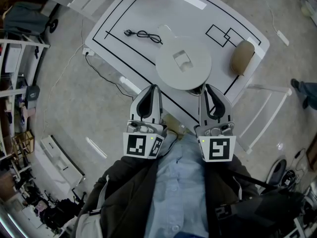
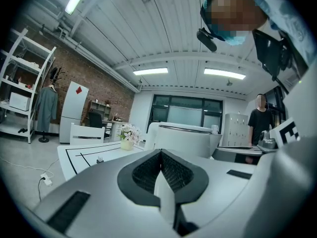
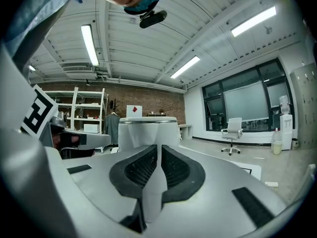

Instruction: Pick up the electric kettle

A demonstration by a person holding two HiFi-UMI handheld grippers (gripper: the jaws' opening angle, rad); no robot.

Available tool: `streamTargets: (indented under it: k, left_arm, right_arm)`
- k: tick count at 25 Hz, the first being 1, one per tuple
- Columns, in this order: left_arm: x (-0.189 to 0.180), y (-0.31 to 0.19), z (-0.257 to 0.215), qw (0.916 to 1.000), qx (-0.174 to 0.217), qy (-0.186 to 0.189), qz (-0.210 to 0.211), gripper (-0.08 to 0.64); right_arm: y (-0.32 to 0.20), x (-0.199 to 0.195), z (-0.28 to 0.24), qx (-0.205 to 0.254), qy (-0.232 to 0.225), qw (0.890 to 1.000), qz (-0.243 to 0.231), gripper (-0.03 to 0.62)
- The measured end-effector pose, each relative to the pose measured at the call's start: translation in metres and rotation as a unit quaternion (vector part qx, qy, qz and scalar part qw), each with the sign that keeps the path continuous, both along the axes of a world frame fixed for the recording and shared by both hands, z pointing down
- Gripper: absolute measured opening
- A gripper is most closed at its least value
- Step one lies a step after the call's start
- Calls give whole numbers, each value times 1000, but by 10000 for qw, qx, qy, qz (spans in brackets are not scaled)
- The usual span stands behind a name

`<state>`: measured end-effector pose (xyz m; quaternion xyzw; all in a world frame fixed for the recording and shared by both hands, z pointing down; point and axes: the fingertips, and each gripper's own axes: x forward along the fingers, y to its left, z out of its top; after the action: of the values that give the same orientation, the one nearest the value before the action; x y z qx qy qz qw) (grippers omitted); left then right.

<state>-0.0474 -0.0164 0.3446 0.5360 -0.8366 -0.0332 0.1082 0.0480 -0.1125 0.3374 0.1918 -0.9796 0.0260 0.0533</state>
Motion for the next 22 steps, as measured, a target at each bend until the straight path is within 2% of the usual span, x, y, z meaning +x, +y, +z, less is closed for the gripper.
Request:
streamTargets:
  k: [13, 22]
  left_arm:
    - [-9, 10, 1, 10000, 1, 0, -96, 5]
    - [-8, 19, 0, 9998, -30, -4, -213, 5]
  right_arm:
    - [23, -11, 0, 92, 1, 9994, -323, 37]
    - [36, -13, 1, -20, 17, 9985, -538, 34]
